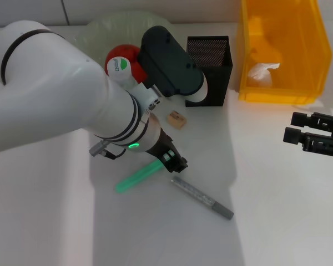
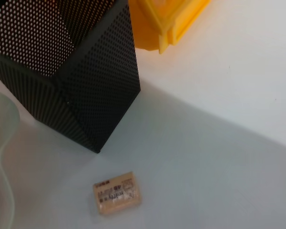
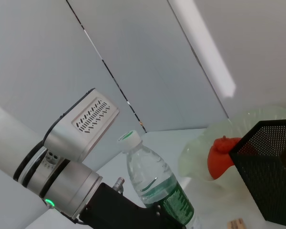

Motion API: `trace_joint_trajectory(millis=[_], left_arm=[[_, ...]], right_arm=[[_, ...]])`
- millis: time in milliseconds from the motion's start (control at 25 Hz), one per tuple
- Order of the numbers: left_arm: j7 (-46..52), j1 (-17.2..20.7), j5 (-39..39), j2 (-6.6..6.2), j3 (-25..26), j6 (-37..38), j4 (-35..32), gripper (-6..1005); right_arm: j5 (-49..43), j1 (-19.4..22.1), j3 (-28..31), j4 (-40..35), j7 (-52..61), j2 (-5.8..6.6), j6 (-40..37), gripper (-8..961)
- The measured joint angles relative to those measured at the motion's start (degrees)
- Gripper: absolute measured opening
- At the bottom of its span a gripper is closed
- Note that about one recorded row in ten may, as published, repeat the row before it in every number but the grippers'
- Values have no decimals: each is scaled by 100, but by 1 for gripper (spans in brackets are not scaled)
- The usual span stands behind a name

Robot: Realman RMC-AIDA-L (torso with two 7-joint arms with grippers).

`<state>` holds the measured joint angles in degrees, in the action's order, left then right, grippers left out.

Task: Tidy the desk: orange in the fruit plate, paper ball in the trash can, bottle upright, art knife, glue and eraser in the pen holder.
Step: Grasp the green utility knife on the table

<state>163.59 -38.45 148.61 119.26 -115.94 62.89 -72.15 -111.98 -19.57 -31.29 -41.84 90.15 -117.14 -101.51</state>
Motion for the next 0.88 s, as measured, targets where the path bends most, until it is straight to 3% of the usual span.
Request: trace_joint_trajectory(millis=[640, 880], left_arm=[[-3, -69, -10, 0, -61, -158, 213, 464], [-3, -92, -10, 0, -69, -164, 269, 353]], right_arm=[[-8, -14, -31, 18, -3, -2, 97, 738], [-8, -56, -36, 18, -2, -2, 103, 738]])
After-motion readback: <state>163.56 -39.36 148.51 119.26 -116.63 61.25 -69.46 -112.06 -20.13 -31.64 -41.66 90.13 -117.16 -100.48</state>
